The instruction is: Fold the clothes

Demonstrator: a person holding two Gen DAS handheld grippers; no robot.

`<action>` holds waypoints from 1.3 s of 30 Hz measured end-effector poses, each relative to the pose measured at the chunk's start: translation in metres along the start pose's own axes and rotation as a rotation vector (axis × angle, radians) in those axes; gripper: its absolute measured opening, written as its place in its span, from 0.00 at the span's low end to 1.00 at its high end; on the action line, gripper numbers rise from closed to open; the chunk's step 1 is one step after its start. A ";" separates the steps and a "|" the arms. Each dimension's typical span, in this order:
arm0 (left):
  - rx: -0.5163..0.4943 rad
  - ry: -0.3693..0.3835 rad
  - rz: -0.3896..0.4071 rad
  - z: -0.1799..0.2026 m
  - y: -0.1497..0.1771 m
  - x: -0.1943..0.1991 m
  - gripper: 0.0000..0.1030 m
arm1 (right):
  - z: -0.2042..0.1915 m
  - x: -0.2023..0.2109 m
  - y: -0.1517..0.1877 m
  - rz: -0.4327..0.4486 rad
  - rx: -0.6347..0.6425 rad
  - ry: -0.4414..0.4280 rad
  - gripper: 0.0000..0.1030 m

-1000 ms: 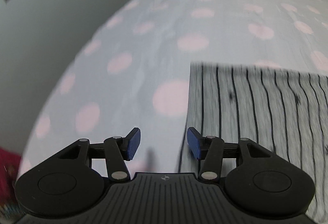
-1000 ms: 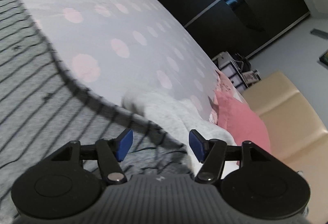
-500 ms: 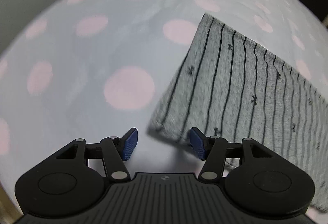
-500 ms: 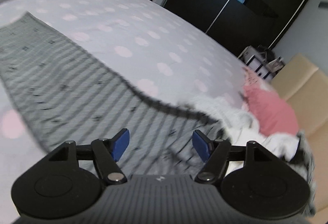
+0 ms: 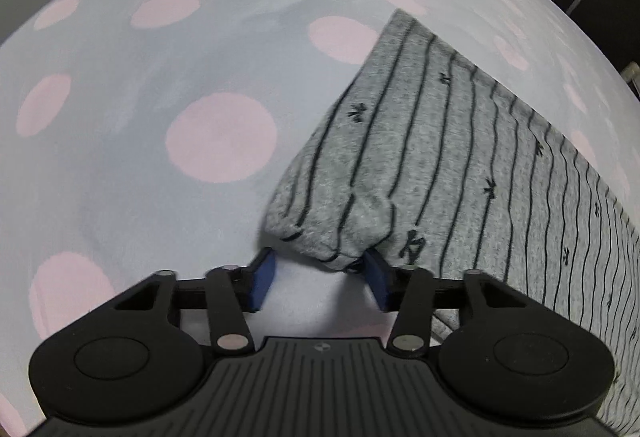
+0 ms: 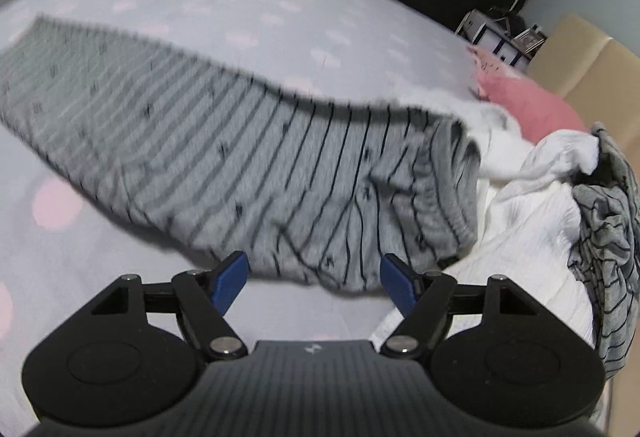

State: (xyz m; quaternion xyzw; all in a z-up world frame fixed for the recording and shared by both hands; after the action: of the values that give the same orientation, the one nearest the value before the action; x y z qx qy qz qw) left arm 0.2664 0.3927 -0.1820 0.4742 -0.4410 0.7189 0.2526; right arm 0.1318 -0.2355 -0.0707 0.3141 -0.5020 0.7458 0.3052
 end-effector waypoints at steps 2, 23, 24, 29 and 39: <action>-0.006 0.024 0.000 0.005 -0.001 0.002 0.15 | 0.004 -0.012 0.003 -0.032 -0.014 0.014 0.74; -0.283 0.150 0.262 0.139 -0.005 0.112 0.07 | 0.021 -0.037 -0.013 -0.032 -0.171 -0.105 0.74; -0.329 0.150 0.270 0.154 0.001 0.116 0.07 | 0.023 -0.037 -0.015 -0.028 -0.184 -0.114 0.74; -0.504 0.195 0.271 0.230 0.036 0.128 0.07 | 0.031 -0.032 -0.031 0.009 -0.230 -0.138 0.74; -0.912 0.249 0.252 0.351 0.175 0.122 0.07 | 0.050 -0.027 -0.052 0.066 -0.268 -0.132 0.74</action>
State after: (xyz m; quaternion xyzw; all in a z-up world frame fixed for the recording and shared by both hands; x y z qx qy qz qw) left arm 0.2392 -0.0048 -0.0838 0.1688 -0.7314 0.5287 0.3964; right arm 0.1966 -0.2701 -0.0478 0.3023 -0.6260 0.6595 0.2860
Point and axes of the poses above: each gripper's, at about its wrist camera, not at the fingertips, and x roughly against the way its jaws point, z to its right, y to its underside, the point moved 5 cm from there along -x, roughly the way its jaws point, and after that the axes turned 2 degrees about -y, right-handed, at the moved point
